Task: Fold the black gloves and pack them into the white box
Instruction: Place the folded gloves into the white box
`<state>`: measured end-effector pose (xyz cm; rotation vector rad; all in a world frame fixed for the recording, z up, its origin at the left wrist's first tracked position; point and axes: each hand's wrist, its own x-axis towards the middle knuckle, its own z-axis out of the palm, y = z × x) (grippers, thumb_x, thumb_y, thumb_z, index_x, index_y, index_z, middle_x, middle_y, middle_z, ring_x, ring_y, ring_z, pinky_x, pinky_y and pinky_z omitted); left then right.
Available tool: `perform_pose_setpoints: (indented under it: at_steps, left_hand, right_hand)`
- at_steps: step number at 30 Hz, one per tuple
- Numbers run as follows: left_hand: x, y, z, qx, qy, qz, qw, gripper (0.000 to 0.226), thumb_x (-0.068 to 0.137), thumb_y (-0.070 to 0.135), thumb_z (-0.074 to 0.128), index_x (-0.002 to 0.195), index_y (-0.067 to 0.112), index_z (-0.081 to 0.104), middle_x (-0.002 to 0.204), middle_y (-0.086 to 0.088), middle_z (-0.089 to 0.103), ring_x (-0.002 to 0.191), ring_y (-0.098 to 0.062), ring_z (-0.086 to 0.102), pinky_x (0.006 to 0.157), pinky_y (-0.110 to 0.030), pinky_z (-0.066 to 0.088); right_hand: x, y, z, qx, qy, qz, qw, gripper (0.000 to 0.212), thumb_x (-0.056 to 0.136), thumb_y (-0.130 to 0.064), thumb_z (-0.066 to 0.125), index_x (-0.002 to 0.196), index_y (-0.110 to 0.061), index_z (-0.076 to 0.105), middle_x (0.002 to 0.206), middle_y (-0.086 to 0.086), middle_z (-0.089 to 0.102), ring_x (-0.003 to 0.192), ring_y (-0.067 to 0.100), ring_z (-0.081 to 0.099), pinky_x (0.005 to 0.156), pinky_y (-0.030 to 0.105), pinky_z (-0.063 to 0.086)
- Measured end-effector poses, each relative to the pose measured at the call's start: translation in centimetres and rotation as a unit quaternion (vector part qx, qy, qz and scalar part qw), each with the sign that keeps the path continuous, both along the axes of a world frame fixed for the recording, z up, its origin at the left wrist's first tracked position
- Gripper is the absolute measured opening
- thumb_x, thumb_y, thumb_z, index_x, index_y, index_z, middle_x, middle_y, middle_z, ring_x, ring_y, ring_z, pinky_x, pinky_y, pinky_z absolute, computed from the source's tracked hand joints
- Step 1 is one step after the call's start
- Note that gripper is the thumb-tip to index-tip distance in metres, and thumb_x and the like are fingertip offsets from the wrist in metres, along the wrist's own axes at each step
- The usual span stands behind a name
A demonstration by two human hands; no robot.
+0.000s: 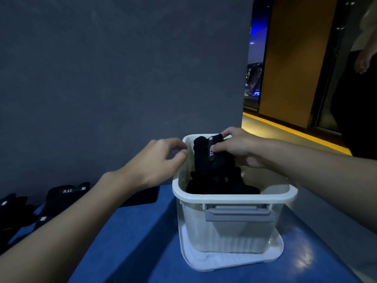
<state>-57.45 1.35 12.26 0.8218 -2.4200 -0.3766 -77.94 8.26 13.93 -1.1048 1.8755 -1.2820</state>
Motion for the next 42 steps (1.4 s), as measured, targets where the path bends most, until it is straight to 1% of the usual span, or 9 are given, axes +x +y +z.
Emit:
perform_pose_setpoints:
  at_steps: [3, 6, 10, 17, 23, 27, 36, 39, 42]
  left_hand:
    - [0.3, -0.5, -0.4, 0.000, -0.017, -0.009, 1.000, 0.045, 0.089, 0.050, 0.042, 0.123, 0.031, 0.064, 0.110, 0.008, 0.071, 0.102, -0.009, 0.064, 0.091, -0.034, 0.051]
    - [0.6, -0.9, -0.8, -0.017, -0.023, -0.044, 0.999, 0.039, 0.098, 0.036, 0.047, 0.133, 0.025, 0.060, 0.133, 0.015, 0.060, 0.120, -0.001, 0.054, 0.098, -0.020, 0.042]
    - [0.9, -1.8, -1.8, -0.017, -0.021, -0.085, 0.996, 0.055, 0.091, 0.049, 0.038, 0.140, 0.028, 0.054, 0.143, 0.022, 0.050, 0.130, 0.009, 0.043, 0.102, -0.007, 0.032]
    - [0.8, -2.5, -2.7, -0.025, 0.003, -0.081, 0.996, 0.065, 0.089, 0.056, 0.033, 0.142, 0.023, 0.053, 0.148, 0.017, 0.047, 0.134, 0.006, 0.040, 0.103, -0.005, 0.029]
    - [0.7, -2.4, -2.9, -0.024, 0.010, -0.079, 0.997, 0.074, 0.084, 0.062, 0.028, 0.141, 0.022, 0.054, 0.147, 0.016, 0.048, 0.134, 0.003, 0.042, 0.107, -0.014, 0.032]
    - [0.7, -2.4, -2.8, -0.026, 0.012, -0.080, 0.996, 0.075, 0.083, 0.061, 0.029, 0.139, 0.020, 0.055, 0.146, 0.015, 0.050, 0.133, 0.002, 0.043, 0.108, -0.018, 0.034]
    - [0.8, -2.7, -3.0, -0.016, 0.009, -0.074, 0.997, 0.071, 0.085, 0.063, 0.030, 0.139, 0.024, 0.055, 0.146, 0.020, 0.048, 0.134, 0.000, 0.044, 0.109, -0.040, 0.041]
    - [1.0, -3.0, -3.0, -0.012, 0.001, -0.073, 0.997, 0.070, 0.086, 0.066, 0.030, 0.140, 0.028, 0.053, 0.146, 0.026, 0.045, 0.134, 0.003, 0.042, 0.109, -0.042, 0.041]
    - [1.1, -2.9, -3.0, -0.008, 0.001, -0.078, 0.997, 0.071, 0.086, 0.067, 0.029, 0.141, 0.029, 0.052, 0.145, 0.028, 0.044, 0.132, 0.007, 0.042, 0.108, -0.041, 0.041]
  right_hand:
    - [0.3, -1.9, -0.5, 0.034, -0.019, 0.014, 0.999, 0.023, 0.085, -0.007, 0.071, 0.098, -0.014, 0.054, 0.110, 0.022, 0.068, 0.102, 0.037, 0.068, 0.091, 0.058, 0.050]
    - [0.2, -3.3, -1.7, 0.069, -0.015, 0.022, 0.997, 0.015, 0.087, -0.007, 0.068, 0.085, -0.013, 0.055, 0.101, 0.019, 0.070, 0.088, 0.031, 0.067, 0.079, 0.041, 0.048]
    - [-0.4, -3.8, -3.1, 0.094, -0.001, 0.033, 0.995, 0.011, 0.090, -0.007, 0.066, 0.095, -0.011, 0.057, 0.099, 0.016, 0.070, 0.092, 0.031, 0.069, 0.086, 0.044, 0.055]
    - [-0.7, -4.1, -4.4, 0.122, 0.208, 0.060, 0.969, 0.036, 0.085, -0.022, 0.075, 0.115, -0.015, 0.055, 0.105, 0.008, 0.059, 0.092, 0.023, 0.058, 0.079, 0.033, 0.050]
    - [-1.4, -4.5, -4.5, 0.070, 0.271, 0.079, 0.957, 0.051, 0.072, -0.048, 0.078, 0.118, -0.035, 0.060, 0.126, 0.002, 0.055, 0.121, 0.020, 0.049, 0.104, 0.037, 0.043]
    - [-1.1, -4.7, -4.8, 0.138, 0.302, 0.130, 0.934, 0.089, 0.048, -0.073, 0.065, 0.131, -0.046, 0.051, 0.134, 0.001, 0.048, 0.127, 0.019, 0.041, 0.107, 0.034, 0.039]
    - [-1.3, -4.2, -4.4, 0.176, 0.252, 0.178, 0.935, 0.090, 0.066, -0.057, 0.080, 0.144, -0.039, 0.040, 0.136, -0.005, 0.051, 0.123, 0.017, 0.050, 0.106, 0.037, 0.044]
    - [-1.5, -4.0, -4.3, 0.189, 0.242, 0.199, 0.931, 0.092, 0.072, -0.039, 0.084, 0.149, -0.035, 0.034, 0.142, -0.003, 0.048, 0.124, 0.019, 0.051, 0.103, 0.039, 0.047]
    - [-1.4, -4.1, -4.4, 0.189, 0.250, 0.187, 0.931, 0.094, 0.070, -0.042, 0.085, 0.148, -0.039, 0.033, 0.146, -0.003, 0.045, 0.128, 0.021, 0.048, 0.105, 0.041, 0.046]
